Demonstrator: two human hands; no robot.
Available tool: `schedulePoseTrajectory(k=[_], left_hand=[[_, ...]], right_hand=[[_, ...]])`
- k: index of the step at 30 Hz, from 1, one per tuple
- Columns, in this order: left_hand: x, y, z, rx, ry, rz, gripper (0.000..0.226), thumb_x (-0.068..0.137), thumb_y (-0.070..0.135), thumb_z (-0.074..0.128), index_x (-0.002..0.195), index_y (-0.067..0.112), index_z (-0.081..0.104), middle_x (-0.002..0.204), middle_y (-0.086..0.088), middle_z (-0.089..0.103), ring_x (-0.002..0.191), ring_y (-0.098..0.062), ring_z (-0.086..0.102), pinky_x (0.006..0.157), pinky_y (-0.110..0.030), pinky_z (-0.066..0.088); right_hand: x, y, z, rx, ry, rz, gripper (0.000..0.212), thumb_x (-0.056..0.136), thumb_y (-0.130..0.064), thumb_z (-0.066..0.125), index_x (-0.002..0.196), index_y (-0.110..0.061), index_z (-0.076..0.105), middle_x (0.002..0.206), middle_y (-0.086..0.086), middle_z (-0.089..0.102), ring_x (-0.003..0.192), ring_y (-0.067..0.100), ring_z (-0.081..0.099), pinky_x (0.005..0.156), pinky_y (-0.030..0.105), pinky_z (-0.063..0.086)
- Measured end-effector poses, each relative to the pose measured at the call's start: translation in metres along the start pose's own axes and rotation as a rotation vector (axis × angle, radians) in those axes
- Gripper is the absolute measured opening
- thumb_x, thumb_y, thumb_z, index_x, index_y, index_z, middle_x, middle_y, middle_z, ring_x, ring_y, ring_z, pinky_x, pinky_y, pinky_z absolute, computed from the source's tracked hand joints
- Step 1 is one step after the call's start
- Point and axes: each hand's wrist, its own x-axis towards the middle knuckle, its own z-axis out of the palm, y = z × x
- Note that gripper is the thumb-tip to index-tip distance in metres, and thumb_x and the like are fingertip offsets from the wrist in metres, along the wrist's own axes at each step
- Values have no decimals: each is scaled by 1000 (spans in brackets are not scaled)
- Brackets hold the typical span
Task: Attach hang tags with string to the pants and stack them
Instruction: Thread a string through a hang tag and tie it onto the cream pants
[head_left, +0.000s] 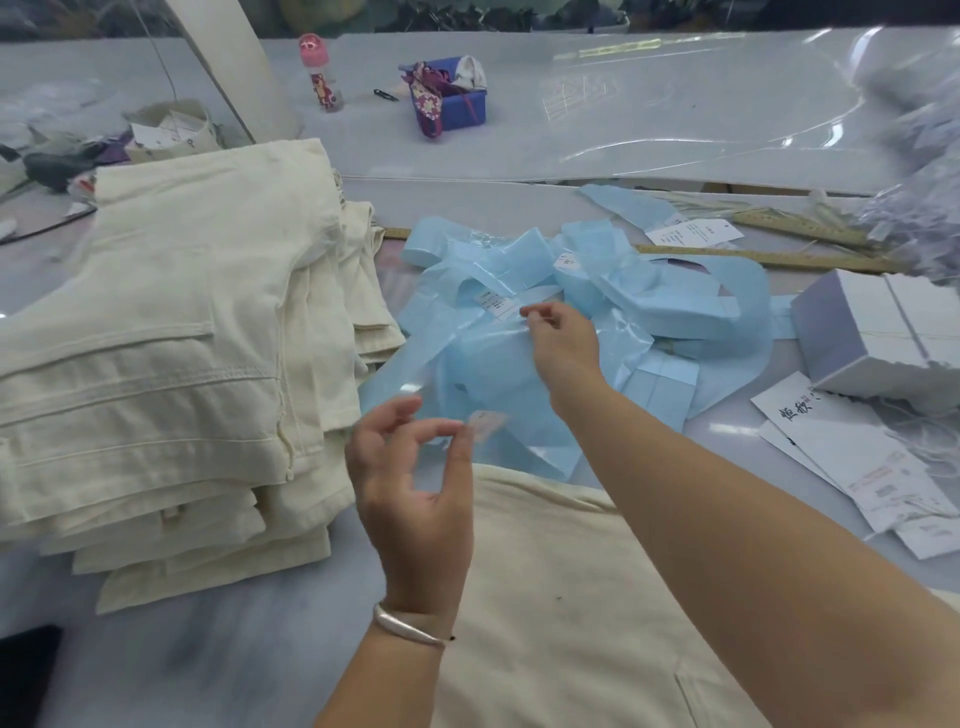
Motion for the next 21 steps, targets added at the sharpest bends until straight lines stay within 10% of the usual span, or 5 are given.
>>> schedulePoseTrajectory(k=[4, 10, 21], left_hand=[[-3, 3, -8, -169, -162, -417, 11, 84, 15, 74, 83, 24, 67, 102, 6, 65, 101, -15, 62, 90, -39, 49], [-10, 42, 21, -466, -485, -557, 20, 85, 0, 68, 85, 19, 64, 78, 6, 69, 77, -8, 64, 74, -20, 50], [-97, 142, 103, -264, -629, -482, 40, 80, 26, 77, 114, 32, 56, 109, 14, 63, 82, -2, 64, 70, -16, 48]], right_hand=[[-10, -6, -30, -689, -51, -250, 30, 97, -42, 48, 120, -30, 64, 131, 6, 47, 127, 26, 38, 101, 40, 37], [-91, -5, -115, -357, -434, -269, 15, 81, -30, 74, 90, -18, 73, 94, -8, 70, 94, 3, 62, 83, 23, 43], [-140, 46, -261, 91, 6, -1, 21, 75, -7, 76, 61, -17, 65, 71, -3, 65, 76, 15, 60, 74, 27, 43]])
